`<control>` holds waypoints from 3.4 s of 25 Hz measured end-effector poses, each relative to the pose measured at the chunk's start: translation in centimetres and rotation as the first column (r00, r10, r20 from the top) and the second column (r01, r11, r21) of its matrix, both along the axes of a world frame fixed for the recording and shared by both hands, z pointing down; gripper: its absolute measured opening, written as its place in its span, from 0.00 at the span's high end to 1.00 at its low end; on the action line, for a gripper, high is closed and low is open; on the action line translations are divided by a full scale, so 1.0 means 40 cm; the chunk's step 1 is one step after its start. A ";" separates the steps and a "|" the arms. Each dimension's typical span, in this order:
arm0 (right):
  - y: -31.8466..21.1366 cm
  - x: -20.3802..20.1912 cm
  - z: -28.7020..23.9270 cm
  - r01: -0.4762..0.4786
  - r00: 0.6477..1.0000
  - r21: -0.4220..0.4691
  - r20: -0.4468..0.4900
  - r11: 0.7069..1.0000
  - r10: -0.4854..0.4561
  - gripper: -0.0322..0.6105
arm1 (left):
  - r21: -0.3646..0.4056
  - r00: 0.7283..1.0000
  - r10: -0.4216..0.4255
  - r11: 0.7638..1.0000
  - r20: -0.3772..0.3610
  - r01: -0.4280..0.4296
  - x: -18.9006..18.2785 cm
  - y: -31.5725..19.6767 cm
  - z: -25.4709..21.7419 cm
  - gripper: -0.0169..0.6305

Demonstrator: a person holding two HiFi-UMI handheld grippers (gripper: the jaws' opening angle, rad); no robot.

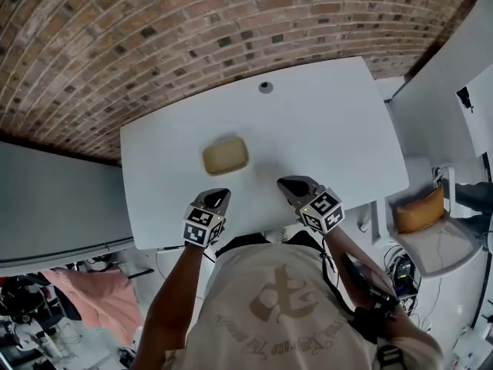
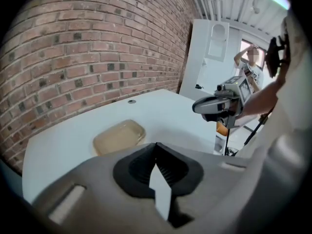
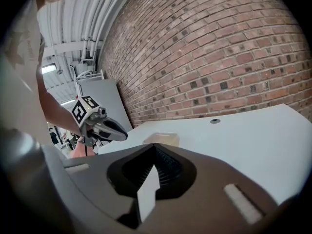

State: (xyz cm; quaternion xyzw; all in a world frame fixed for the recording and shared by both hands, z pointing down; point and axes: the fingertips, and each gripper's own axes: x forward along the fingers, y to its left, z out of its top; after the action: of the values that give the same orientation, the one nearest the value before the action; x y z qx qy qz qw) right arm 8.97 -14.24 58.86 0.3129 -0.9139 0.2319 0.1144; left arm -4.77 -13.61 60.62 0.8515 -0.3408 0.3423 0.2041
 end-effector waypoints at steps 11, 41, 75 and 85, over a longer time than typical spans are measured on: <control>-0.052 -0.026 0.027 -0.048 0.999 -0.049 -0.003 0.998 0.048 0.94 | -0.088 0.932 0.278 0.960 0.231 -0.265 -0.027 -0.116 0.125 0.87; -0.072 0.012 0.086 -0.132 0.991 -0.127 0.000 0.983 0.133 0.94 | -0.272 0.663 0.598 0.799 0.450 -0.536 -0.012 -0.147 0.254 0.94; -0.047 -0.016 0.025 -0.054 0.998 -0.054 -0.019 0.997 0.053 0.94 | -0.038 0.855 0.345 0.932 0.388 -0.359 -0.042 -0.050 0.092 0.94; -0.044 -0.043 0.004 0.012 0.999 -0.033 -0.044 0.999 -0.013 0.94 | 0.019 0.900 0.251 0.961 0.358 -0.275 -0.062 -0.030 0.052 0.94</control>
State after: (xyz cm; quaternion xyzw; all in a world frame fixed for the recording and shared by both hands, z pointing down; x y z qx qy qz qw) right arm 7.27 -15.98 59.04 0.3103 -0.9091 0.2395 0.1410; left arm -7.24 -14.82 62.70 0.8213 -0.2653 0.5013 0.0621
